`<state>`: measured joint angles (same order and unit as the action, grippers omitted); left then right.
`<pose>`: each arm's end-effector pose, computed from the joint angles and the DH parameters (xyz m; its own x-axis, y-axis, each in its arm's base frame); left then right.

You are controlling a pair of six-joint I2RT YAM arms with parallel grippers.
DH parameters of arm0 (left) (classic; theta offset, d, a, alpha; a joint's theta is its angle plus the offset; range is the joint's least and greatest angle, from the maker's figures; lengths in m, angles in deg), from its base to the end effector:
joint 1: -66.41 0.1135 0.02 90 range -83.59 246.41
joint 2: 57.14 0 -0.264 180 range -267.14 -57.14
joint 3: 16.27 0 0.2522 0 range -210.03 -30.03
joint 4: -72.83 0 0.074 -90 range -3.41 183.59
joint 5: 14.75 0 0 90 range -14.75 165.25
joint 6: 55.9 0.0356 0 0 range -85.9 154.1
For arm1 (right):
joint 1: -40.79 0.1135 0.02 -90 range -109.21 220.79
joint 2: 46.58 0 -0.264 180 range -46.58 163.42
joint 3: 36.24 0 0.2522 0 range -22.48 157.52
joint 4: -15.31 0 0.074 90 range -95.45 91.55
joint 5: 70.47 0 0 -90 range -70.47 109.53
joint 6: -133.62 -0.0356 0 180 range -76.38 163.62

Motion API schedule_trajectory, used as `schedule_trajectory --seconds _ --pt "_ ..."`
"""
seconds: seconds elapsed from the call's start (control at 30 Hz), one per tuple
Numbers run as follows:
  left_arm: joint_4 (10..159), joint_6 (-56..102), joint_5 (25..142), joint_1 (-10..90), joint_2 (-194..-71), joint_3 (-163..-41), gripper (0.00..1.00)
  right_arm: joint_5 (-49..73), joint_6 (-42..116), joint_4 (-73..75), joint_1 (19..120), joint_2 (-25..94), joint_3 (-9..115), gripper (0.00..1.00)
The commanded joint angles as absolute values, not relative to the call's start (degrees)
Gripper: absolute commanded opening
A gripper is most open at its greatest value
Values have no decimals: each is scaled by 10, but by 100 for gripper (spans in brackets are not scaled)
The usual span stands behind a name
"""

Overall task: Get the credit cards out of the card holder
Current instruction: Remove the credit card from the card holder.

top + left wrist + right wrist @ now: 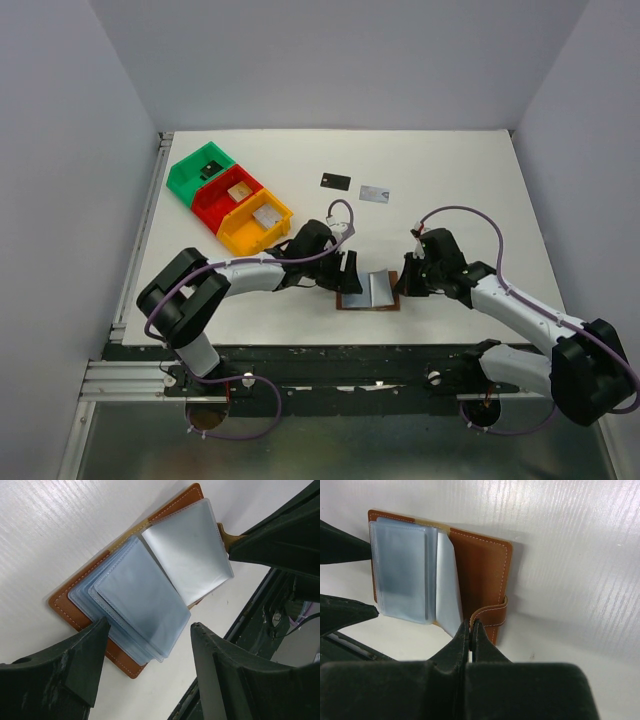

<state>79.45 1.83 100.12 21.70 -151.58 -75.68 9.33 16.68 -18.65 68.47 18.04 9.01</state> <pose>0.2214 -0.2403 0.1613 -0.8594 0.1691 -0.4826 0.4764 0.6079 -0.6353 0.1829 0.1031 0.1809 -0.8828 0.0404 -0.4680 -0.1693 0.9020 0.3972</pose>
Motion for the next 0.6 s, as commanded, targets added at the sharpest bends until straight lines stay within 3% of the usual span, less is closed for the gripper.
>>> schedule_trajectory --seconds 0.0,0.57 --pt "779 33 1029 210 -1514 -773 73 76 173 -168 683 189 83 0" --pt "811 69 1036 183 -1525 -817 73 79 173 -170 684 189 84 0"
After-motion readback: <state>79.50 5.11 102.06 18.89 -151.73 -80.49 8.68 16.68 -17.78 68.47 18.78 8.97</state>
